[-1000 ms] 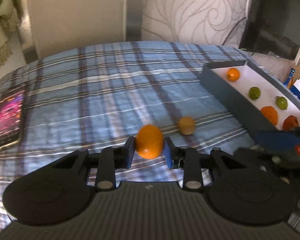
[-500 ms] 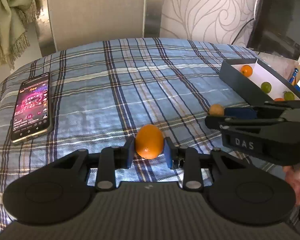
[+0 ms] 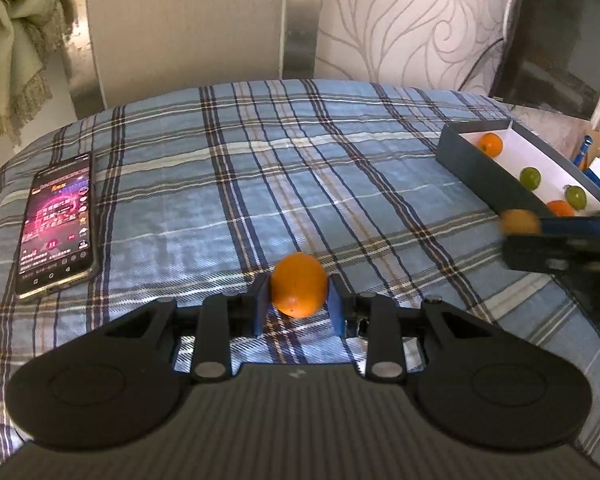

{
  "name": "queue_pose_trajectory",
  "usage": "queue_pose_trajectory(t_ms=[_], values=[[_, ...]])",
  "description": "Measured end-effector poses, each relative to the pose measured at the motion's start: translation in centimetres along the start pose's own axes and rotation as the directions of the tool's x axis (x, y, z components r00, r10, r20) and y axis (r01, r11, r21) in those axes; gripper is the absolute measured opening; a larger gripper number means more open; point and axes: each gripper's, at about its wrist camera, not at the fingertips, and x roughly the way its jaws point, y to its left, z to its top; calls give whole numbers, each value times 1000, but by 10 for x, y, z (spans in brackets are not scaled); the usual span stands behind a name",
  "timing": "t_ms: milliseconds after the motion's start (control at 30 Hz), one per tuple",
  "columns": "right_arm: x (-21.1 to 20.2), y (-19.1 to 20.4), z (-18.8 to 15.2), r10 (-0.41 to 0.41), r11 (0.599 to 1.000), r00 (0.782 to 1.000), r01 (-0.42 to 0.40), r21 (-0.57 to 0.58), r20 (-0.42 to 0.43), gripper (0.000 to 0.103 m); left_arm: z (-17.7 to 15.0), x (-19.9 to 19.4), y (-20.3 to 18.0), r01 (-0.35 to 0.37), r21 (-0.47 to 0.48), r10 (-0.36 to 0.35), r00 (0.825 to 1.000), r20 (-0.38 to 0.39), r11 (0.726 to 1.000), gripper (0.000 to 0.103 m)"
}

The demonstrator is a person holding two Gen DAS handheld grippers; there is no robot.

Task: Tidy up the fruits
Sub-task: 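Carry the orange in the left gripper and kiwi in the right gripper over the tray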

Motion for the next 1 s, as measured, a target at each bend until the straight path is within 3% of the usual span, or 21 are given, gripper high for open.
queue_pose_trajectory(t_ms=[200, 633, 800, 1000], values=[[-39, -37, -10, 28, 999, 999, -27, -18, 36, 24, 5, -15, -40, -25, -29, 27, 998, 53, 999, 36], [-102, -156, -50, 2, 1000, 998, -1, -21, 63, 24, 26, -24, -196, 30, -97, -16, 991, 134, 995, 36], [-113, -175, -56, 15, 999, 997, -12, -52, 73, 24, 29, -11, -230, 21, -107, -8, 993, 119, 994, 36], [-114, -184, -62, 39, 996, 997, -33, -77, 72, 24, 40, 8, -244, -19, -111, 30, 995, 99, 994, 36]])
